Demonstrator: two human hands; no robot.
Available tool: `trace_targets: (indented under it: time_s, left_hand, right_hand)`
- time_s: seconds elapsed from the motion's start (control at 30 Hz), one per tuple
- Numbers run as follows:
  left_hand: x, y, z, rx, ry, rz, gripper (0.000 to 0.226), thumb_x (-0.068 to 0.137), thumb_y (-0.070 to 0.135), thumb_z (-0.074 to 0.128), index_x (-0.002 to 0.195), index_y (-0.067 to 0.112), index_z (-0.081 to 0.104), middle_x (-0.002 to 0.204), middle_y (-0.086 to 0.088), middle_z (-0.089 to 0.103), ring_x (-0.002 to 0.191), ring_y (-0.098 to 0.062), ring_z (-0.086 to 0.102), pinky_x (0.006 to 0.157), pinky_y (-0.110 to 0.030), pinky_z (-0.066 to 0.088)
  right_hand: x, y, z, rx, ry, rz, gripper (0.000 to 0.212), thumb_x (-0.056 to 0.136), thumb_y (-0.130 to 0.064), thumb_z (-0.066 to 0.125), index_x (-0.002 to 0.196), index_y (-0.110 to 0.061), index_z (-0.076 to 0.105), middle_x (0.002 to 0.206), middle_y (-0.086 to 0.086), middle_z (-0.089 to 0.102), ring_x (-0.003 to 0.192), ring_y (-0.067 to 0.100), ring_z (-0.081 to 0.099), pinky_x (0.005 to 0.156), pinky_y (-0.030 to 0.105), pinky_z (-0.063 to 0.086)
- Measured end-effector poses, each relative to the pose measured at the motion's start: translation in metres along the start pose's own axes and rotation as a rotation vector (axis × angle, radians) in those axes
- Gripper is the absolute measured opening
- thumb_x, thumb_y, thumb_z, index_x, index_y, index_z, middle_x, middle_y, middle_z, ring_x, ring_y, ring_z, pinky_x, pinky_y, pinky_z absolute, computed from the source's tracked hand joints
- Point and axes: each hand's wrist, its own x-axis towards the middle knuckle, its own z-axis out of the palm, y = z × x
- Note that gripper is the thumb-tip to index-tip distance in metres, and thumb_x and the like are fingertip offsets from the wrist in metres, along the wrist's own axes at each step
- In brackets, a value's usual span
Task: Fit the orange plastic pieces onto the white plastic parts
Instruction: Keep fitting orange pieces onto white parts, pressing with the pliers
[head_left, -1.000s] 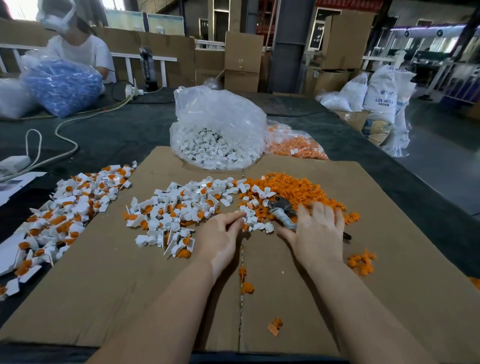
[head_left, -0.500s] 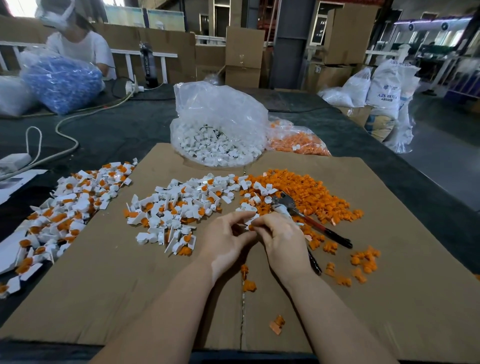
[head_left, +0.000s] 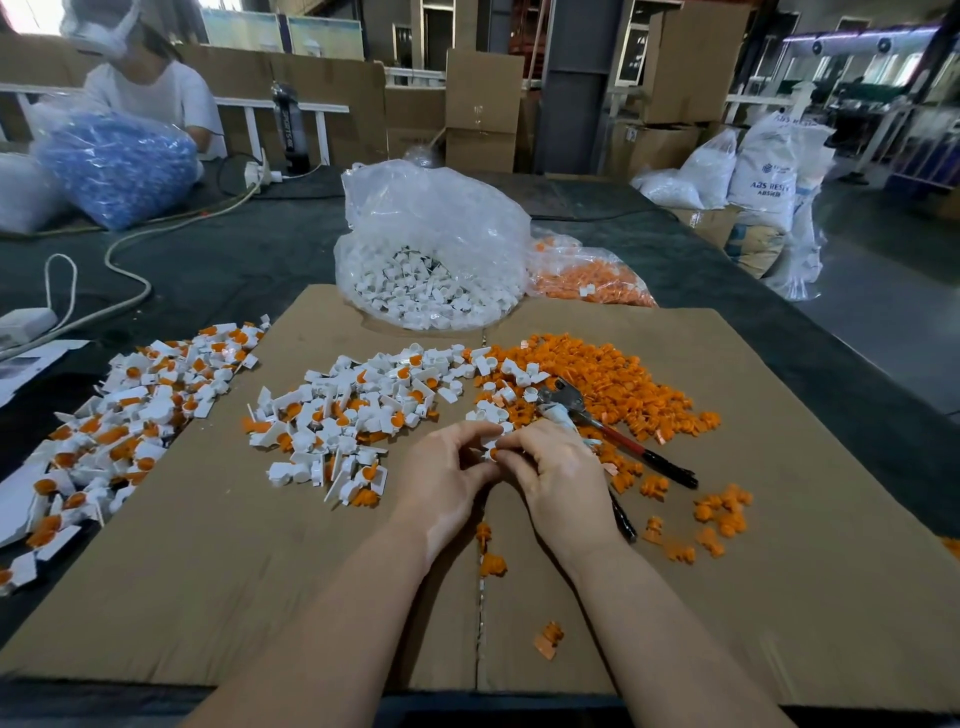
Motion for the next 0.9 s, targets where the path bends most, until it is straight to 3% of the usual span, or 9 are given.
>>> trace_targets:
  time_s: [0.17,0.27,0.4,0.67,0.9]
  left_hand:
    - [-0.0020,0.0014,0.0003,0.057,0.020,0.040,0.031,0.080,0.021,0.071,0.110,0.024,0.066,0.099,0.011,0.062,0.090,-0.002,0.051,0.080,-0.013,0.037]
    - [-0.0021,0.0013,0.0002,0.077,0.021,0.038,0.031,0.079,0.021,0.071,0.110,0.023,0.066,0.093,0.012,0.059,0.085,-0.002,0.050,0.072,-0.007,0.035]
    - [-0.0016,0.0013,0.0000,0.100,0.010,0.042,0.031,0.078,0.022,0.072,0.109,0.023,0.067,0.085,0.013,0.056,0.075,0.000,0.048,0.063,0.000,0.036]
    - [-0.0012,0.0013,-0.0018,-0.003,0.011,0.028,0.031,0.077,0.021,0.074,0.108,0.023,0.067,0.090,0.017,0.059,0.081,0.004,0.053,0.068,0.002,0.038]
    - [-0.0010,0.0017,-0.0013,0.004,-0.019,0.026,0.026,0.076,0.021,0.074,0.101,0.027,0.067,0.082,0.024,0.055,0.078,0.007,0.051,0.065,-0.001,0.039]
  right_hand:
    - [0.0002,-0.0009,0.0005,-0.030,-0.037,-0.023,0.002,0.080,-0.005,0.068,0.081,-0.003,0.066,0.080,0.008,0.062,0.080,0.020,0.057,0.071,0.024,0.042]
    - [-0.0013,-0.0029,0.0008,-0.067,-0.047,-0.060,0.007,0.079,-0.002,0.068,0.077,-0.002,0.062,0.077,0.009,0.059,0.077,0.023,0.055,0.066,0.031,0.046]
    - [-0.0015,-0.0045,0.0015,-0.103,-0.025,-0.061,0.012,0.076,0.001,0.071,0.072,-0.001,0.060,0.073,0.010,0.058,0.071,0.024,0.055,0.062,0.027,0.043]
    - [-0.0007,0.0003,-0.0020,0.065,-0.004,0.046,0.006,0.083,-0.005,0.066,0.088,-0.005,0.069,0.084,0.004,0.063,0.083,0.012,0.056,0.075,0.017,0.041]
    - [-0.0007,0.0001,-0.0016,0.039,-0.078,0.023,0.006,0.084,-0.003,0.062,0.085,-0.006,0.067,0.085,0.003,0.061,0.087,0.014,0.053,0.076,0.024,0.044]
